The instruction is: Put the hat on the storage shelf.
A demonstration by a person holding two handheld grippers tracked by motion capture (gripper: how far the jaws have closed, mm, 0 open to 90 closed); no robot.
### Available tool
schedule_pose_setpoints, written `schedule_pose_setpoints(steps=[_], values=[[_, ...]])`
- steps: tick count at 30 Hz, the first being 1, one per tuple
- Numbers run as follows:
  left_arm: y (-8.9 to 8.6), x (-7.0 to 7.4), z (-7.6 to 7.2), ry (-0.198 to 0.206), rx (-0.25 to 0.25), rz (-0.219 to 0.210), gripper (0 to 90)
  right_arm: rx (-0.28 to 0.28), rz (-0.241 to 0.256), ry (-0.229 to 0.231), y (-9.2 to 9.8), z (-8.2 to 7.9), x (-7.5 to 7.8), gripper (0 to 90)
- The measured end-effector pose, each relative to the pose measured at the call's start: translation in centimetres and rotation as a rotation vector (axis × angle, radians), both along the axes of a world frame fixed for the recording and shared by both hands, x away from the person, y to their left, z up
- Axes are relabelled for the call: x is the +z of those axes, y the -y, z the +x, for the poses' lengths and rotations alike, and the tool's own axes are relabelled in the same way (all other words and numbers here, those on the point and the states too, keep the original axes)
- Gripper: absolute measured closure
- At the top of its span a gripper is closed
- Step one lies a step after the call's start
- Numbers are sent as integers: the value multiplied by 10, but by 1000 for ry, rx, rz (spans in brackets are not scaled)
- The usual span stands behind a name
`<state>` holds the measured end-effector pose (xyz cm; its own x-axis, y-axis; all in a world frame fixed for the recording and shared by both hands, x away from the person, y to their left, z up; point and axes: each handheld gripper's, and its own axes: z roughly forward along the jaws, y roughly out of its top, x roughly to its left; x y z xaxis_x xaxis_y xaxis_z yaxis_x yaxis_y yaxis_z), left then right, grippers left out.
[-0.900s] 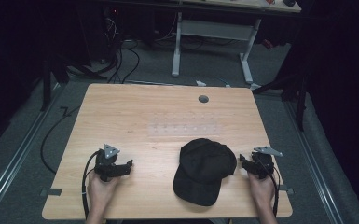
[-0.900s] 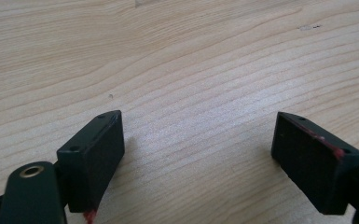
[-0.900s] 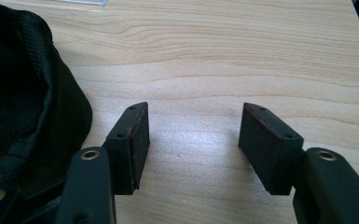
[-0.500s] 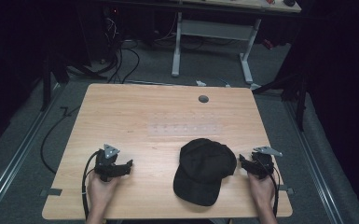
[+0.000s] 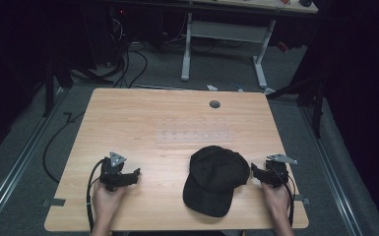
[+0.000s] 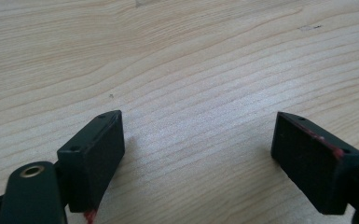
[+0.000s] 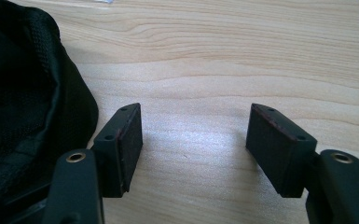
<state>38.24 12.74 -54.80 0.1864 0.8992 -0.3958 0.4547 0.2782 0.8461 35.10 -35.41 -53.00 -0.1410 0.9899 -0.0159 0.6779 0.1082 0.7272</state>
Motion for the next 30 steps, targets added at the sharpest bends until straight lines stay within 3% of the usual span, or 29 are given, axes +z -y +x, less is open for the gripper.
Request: schedule_pose_setpoints(steps=[6, 11, 30], values=[[0, 0, 0, 0, 0, 2, 177, 1, 0, -1, 0, 0, 0, 361], [0, 0, 0, 0, 0, 2, 178, -9, 40, -10, 4, -1, 2, 363], [0, 0, 0, 0, 2, 1, 179, 7, 138, 101, 9, -18, 28, 382]])
